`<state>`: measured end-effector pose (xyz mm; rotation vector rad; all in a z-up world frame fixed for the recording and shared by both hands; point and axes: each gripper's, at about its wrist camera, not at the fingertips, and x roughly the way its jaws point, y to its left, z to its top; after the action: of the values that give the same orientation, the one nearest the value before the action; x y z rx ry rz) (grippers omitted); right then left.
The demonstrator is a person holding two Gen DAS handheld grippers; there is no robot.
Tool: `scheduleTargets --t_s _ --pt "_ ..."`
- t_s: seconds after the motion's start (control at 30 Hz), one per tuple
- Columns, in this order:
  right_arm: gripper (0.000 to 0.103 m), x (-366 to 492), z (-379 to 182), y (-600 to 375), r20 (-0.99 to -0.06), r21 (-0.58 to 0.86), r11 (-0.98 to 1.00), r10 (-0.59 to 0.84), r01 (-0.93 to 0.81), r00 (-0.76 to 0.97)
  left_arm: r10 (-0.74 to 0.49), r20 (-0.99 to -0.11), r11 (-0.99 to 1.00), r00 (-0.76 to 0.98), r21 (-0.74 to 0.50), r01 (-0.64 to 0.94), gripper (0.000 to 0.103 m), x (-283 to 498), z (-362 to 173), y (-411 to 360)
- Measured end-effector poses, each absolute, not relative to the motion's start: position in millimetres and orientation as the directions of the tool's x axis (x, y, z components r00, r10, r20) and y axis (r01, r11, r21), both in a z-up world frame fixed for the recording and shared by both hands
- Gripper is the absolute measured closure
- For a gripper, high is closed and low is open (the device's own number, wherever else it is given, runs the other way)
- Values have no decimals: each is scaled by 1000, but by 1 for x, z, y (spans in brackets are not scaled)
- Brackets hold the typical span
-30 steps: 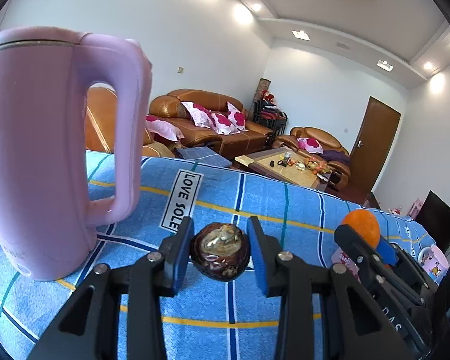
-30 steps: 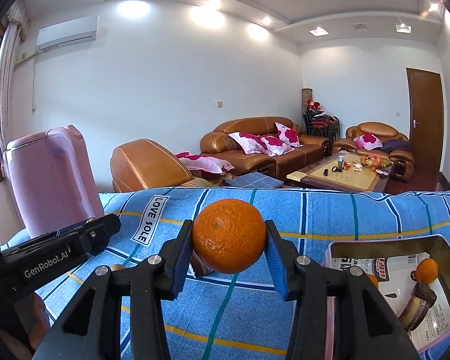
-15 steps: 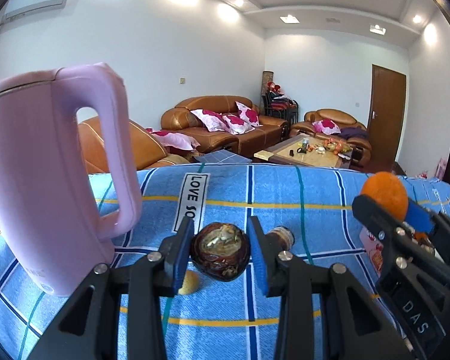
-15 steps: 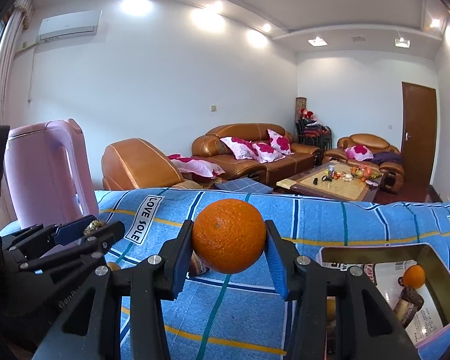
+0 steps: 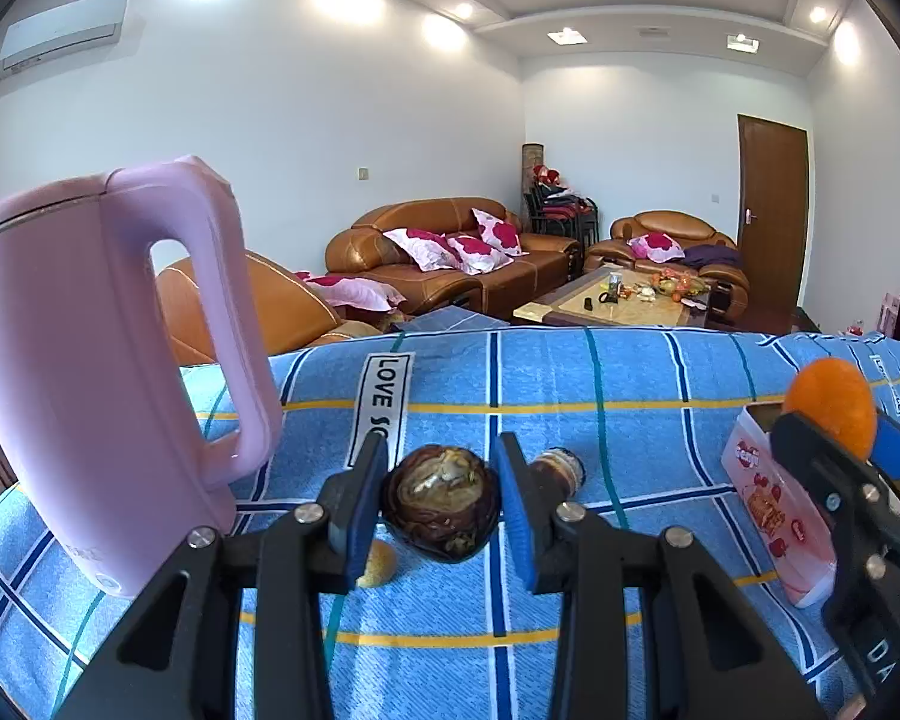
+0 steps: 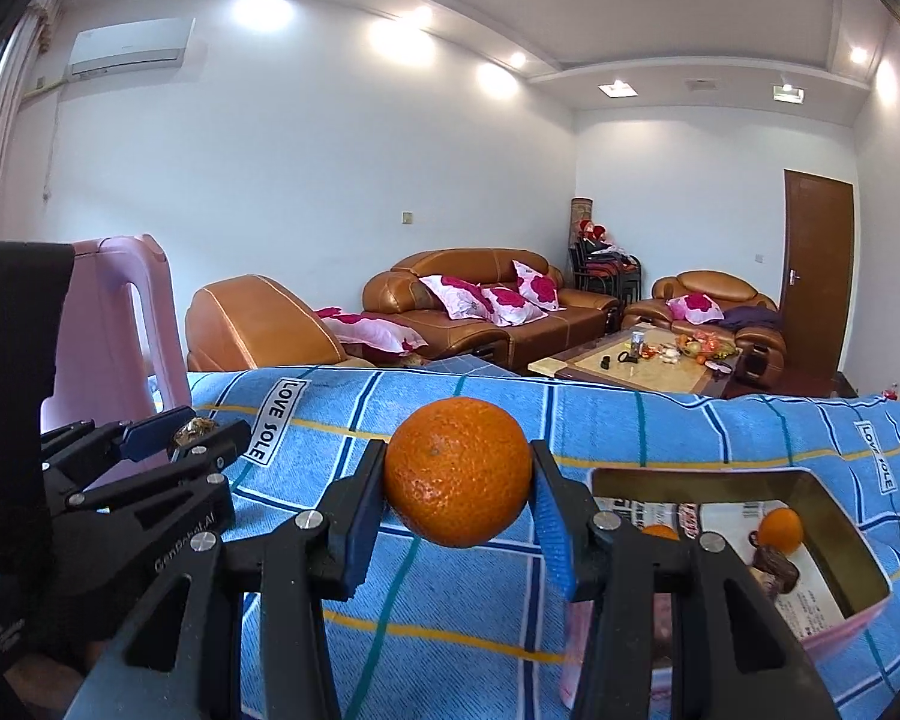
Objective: Organize fruits
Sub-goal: 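Carry the brown fruit in the left tool and orange in the right tool over the tin tray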
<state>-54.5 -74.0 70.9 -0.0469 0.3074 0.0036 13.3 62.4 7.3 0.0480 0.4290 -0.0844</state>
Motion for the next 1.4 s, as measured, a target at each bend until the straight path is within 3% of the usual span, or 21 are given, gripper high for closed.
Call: scheduleTargets --t_s 0.63,0.9,1.4 --pt "55 -75 71 -97 -330 -72 996 19 -45 944 -63 -415 995 908 40 88 65 11 9 58" --pt "55 -77 72 -123 -338 -1 1000 -7 7 941 -53 -410 995 911 54 82 65 11 9 58" --pt "55 -80 74 -129 -313 -24 999 -45 39 949 -60 -399 995 915 54 89 65 7 11 56"
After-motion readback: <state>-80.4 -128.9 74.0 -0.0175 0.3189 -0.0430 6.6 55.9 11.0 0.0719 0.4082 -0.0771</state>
